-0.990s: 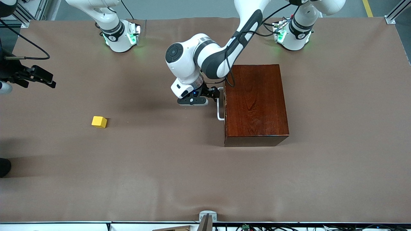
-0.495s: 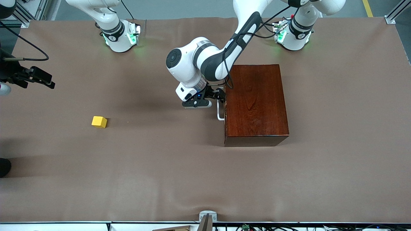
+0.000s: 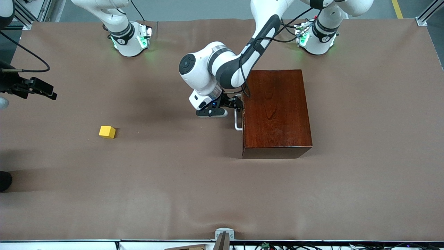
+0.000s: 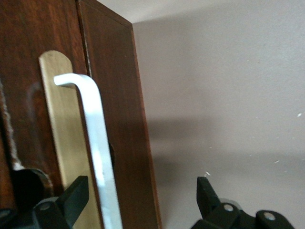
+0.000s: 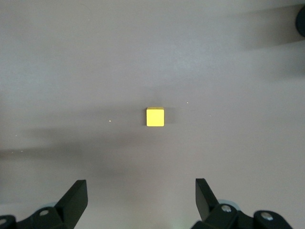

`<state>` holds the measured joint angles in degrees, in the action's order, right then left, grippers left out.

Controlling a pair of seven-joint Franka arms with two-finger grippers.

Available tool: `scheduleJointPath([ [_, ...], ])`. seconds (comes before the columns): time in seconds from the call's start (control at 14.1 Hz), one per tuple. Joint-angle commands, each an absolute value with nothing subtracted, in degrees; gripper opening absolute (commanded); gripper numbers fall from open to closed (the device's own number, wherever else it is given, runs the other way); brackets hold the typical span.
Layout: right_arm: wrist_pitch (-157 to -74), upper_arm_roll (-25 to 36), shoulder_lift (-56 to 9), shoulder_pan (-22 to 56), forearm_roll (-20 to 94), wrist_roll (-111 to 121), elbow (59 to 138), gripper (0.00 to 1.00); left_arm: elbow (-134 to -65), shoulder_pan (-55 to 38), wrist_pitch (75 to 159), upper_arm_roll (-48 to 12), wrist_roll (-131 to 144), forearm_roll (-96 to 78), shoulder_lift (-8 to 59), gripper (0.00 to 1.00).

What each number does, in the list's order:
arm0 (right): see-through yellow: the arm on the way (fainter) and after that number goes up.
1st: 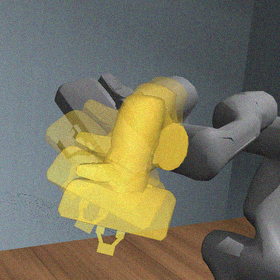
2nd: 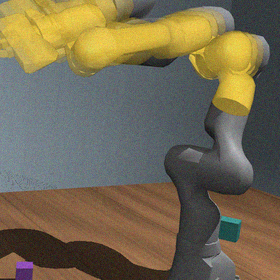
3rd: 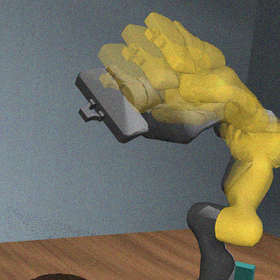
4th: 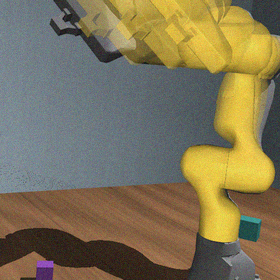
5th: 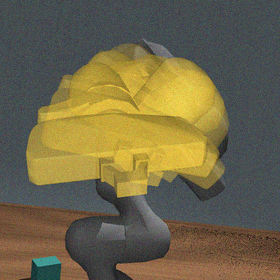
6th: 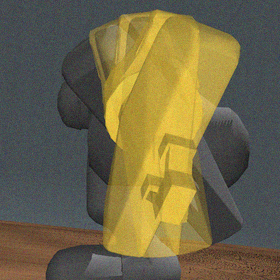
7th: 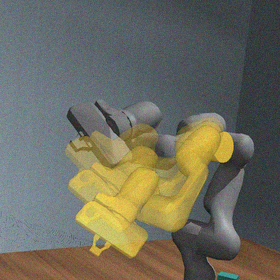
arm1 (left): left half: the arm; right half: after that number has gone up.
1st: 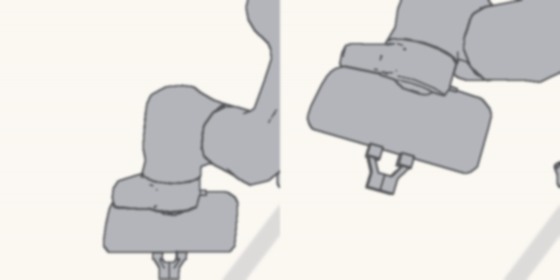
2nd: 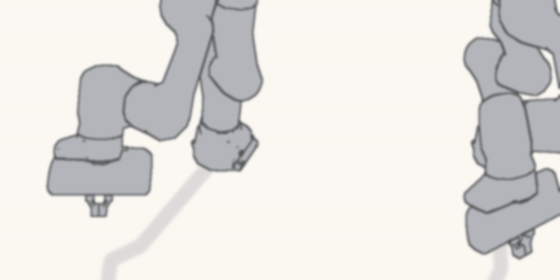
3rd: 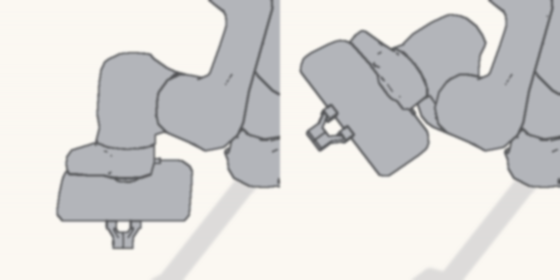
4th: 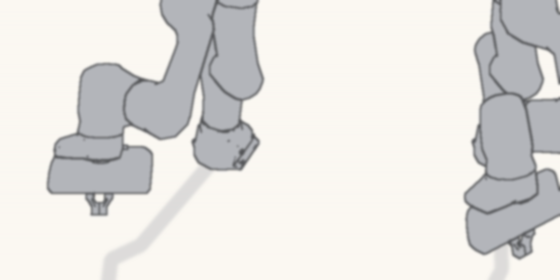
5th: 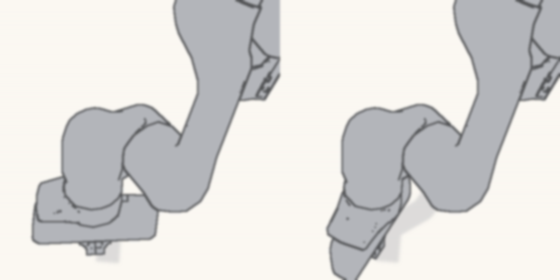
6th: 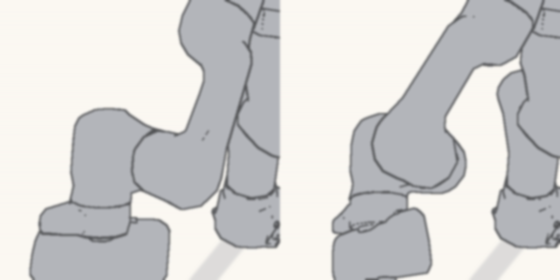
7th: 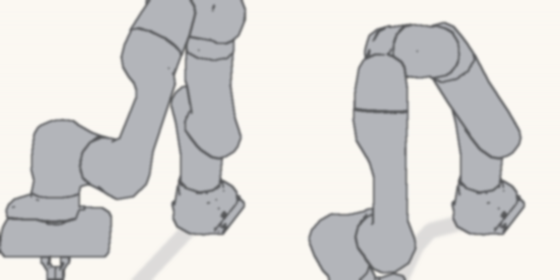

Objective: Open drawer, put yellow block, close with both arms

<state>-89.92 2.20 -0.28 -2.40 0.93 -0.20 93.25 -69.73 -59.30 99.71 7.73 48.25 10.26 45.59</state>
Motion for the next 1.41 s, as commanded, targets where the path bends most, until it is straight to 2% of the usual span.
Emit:
scheduleJointPath([
  [0.0,-90.0,1.5,-2.9,-5.4,1.1,0.3,91.4,1.00,-67.8,-59.7,100.5,6.8,52.1,10.9,47.3,1.00],
  [0.5,-91.7,1.1,-4.0,-4.0,1.1,-0.5,91.6,1.00,-67.6,-59.7,103.1,6.7,58.5,6.7,47.8,1.00],
  [0.92,-91.8,1.1,-9.0,-4.8,1.0,-0.5,91.9,1.00,-66.0,-59.7,107.6,6.3,63.5,3.9,48.2,1.00],
  [1.34,-93.2,1.4,-13.2,-6.1,0.9,-3.7,92.2,1.00,-65.6,-60.3,117.6,5.9,70.7,1.4,49.5,1.00],
])
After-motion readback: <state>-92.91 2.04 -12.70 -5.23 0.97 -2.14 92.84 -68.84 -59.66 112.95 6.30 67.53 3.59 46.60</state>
